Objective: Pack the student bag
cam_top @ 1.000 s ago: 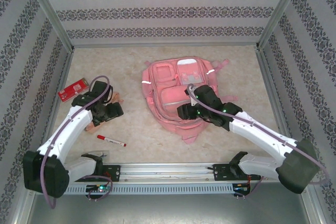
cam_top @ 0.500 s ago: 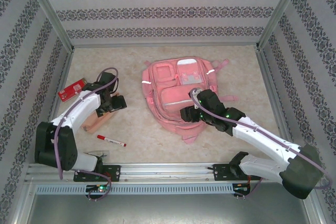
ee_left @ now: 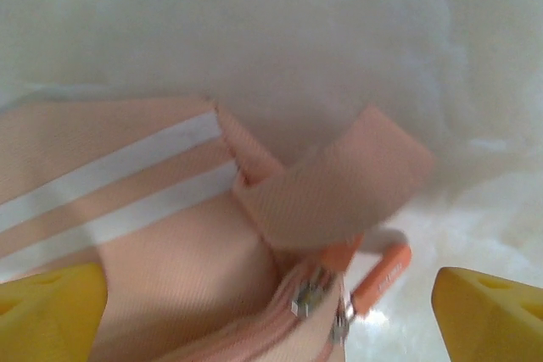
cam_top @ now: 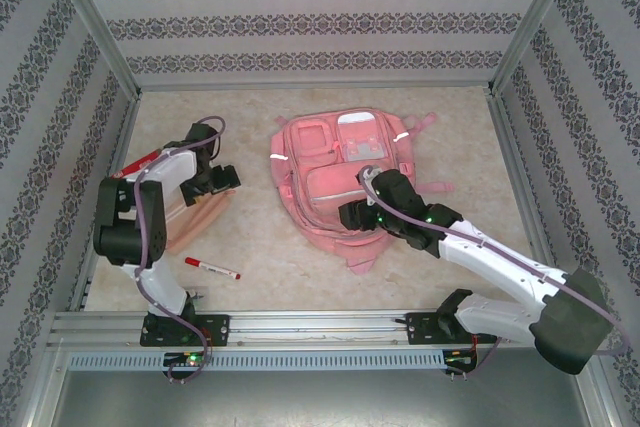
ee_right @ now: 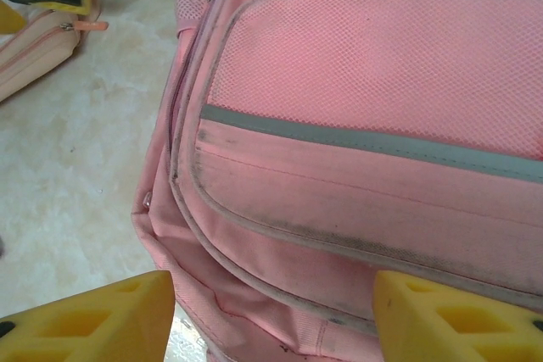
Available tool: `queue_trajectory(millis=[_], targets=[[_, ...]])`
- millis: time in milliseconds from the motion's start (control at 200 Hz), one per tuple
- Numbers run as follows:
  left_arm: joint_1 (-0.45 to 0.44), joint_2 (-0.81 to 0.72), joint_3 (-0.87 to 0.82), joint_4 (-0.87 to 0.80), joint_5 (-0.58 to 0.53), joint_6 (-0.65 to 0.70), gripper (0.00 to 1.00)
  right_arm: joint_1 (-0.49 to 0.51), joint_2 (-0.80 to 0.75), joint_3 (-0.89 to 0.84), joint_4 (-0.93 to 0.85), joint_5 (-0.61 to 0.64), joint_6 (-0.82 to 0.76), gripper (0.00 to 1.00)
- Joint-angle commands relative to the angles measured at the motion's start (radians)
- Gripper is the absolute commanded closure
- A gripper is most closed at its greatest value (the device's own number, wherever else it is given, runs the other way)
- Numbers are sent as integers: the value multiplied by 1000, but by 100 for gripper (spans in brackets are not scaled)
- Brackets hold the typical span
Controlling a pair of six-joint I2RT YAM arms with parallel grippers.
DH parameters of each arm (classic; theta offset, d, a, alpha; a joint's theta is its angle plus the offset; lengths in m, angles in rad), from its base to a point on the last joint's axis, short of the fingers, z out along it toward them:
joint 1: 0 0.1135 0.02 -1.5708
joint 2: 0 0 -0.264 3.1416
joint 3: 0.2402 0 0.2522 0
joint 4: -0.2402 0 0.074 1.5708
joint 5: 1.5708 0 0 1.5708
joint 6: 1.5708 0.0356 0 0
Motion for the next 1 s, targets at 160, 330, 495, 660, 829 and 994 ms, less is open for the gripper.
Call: queue_trajectory(millis=[160, 330, 495, 660, 829, 994], targets=[[-15, 65, -16, 38, 7, 12, 41, 28, 43, 51, 30, 12, 43, 38], [-25, 36, -21, 33, 22, 65, 73, 36, 72, 73, 34, 6, 67, 39], [-33, -23, -5, 27, 94, 131, 91, 37, 111, 98, 39, 0, 126, 39], [-59, -101, 20, 12, 181, 178, 92, 38, 156, 126, 50, -22, 170, 39], [-134, -257, -4, 94, 346, 332, 90, -17, 184, 226, 0, -117, 56, 34], [-267, -442, -167, 304, 534, 672, 94, -229, 252, 341, -26, -422, 191, 32]])
